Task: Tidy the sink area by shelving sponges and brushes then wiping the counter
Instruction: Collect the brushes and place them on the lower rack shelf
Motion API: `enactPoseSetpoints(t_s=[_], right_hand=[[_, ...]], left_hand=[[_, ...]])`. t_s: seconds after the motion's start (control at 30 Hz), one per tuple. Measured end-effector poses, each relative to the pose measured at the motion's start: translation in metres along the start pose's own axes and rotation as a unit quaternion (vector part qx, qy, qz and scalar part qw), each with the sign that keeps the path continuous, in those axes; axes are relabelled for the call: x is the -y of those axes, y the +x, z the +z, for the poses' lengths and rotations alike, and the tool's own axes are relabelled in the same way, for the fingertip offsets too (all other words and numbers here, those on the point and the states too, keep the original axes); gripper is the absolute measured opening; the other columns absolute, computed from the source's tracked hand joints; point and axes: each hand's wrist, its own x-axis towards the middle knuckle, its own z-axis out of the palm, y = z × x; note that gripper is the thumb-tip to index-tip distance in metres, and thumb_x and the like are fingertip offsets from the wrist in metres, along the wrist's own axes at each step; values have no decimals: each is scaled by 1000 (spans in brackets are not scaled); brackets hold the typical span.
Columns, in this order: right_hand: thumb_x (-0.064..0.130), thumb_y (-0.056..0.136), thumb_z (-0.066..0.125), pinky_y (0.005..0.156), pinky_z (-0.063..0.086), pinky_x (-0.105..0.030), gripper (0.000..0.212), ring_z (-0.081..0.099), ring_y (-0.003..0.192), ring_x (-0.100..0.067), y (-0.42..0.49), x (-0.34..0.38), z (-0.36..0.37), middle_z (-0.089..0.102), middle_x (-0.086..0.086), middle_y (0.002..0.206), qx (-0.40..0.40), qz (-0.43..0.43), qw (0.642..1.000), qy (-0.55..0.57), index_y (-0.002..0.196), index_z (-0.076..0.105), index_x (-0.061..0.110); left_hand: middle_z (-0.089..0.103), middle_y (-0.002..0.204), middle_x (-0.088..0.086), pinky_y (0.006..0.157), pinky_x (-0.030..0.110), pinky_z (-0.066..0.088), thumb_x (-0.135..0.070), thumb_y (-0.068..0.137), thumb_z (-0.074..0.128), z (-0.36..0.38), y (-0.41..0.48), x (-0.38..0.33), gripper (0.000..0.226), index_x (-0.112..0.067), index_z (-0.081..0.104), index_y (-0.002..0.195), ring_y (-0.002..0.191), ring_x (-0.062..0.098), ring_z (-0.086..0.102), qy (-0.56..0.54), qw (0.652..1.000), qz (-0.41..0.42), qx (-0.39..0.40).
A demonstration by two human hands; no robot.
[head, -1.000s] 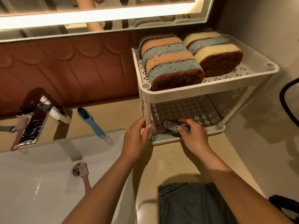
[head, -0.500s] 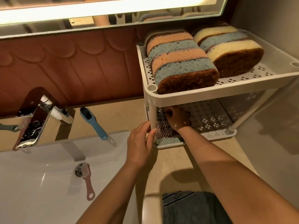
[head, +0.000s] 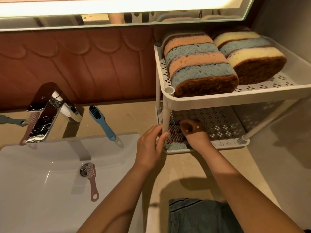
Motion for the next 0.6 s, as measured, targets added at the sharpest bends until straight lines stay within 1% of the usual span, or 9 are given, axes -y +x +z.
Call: enactPoseSetpoints(t_s=[0.1, 0.17, 0.27, 0.3, 0.37, 0.4, 0.47, 0.53, 0.6], right_hand=[[9, 90, 55, 84, 49, -34, 16, 62, 92, -24, -34, 7, -12, 68, -13, 100, 40, 21, 997, 66, 100, 68, 7], [11, 91, 54, 77, 46, -28, 14, 63, 89, -24, -52, 13, -19, 69, -15, 94, 58, 26, 992, 107, 92, 67, 7], [14, 91, 54, 77, 46, -21, 18, 62, 83, -8, -81, 23, -24, 68, 3, 87, 97, 10, 985, 142, 85, 65, 28], [15, 91, 54, 77, 47, -21, 20, 62, 84, -9, -88, 26, -24, 68, 3, 87, 108, 11, 983, 150, 86, 64, 31], [12, 91, 54, 78, 48, -25, 20, 62, 87, -18, -102, 35, -19, 68, -4, 89, 136, 11, 977, 165, 86, 65, 29], [11, 91, 54, 78, 48, -24, 21, 62, 88, -20, -107, 39, -17, 68, -5, 88, 147, 9, 975, 169, 86, 65, 29], [10, 90, 54, 76, 48, -20, 24, 62, 86, -19, -115, 48, -9, 68, -4, 86, 172, -2, 972, 159, 85, 65, 30], [9, 90, 53, 80, 50, -27, 26, 63, 87, -21, -122, 57, 5, 68, -5, 86, 201, -2, 969, 145, 82, 64, 31], [9, 90, 53, 85, 50, -32, 27, 64, 91, -21, -127, 63, 18, 69, -4, 89, 226, -1, 966, 128, 81, 63, 33]], left_hand=[[60, 95, -13, 66, -1, 36, -24, 92, 54, -3, 0, -2, 22, -14, 64, 109, 81, 2, 54, -6, 1000, -9, 2], [65, 95, -10, 66, -1, 36, -26, 92, 54, -4, 2, -4, 22, -16, 65, 109, 80, 2, 55, -10, 1000, -9, 14], [69, 99, -5, 67, -1, 39, -26, 94, 52, -9, 4, -8, 23, -18, 65, 110, 85, 0, 57, -46, 997, -42, 51], [68, 104, -5, 70, -1, 40, -25, 94, 51, -10, 5, -11, 25, -17, 63, 114, 90, 0, 57, -68, 994, -62, 67], [62, 113, -7, 77, 0, 40, -24, 95, 49, -19, -1, -12, 32, -15, 57, 125, 101, 1, 54, -104, 984, -114, 89], [61, 116, -5, 81, 3, 40, -24, 95, 49, -24, -4, -12, 35, -14, 54, 128, 105, 4, 54, -115, 978, -142, 104], [63, 120, 4, 90, 17, 42, -22, 95, 49, -39, -13, -3, 31, -9, 59, 122, 108, 10, 56, -116, 963, -192, 146], [66, 114, 12, 94, 31, 44, -19, 95, 49, -63, -27, 9, 25, -6, 65, 110, 102, 17, 59, -116, 949, -223, 193], [66, 110, 14, 95, 38, 46, -18, 95, 48, -86, -41, 20, 23, -5, 65, 105, 100, 23, 62, -116, 938, -245, 214]])
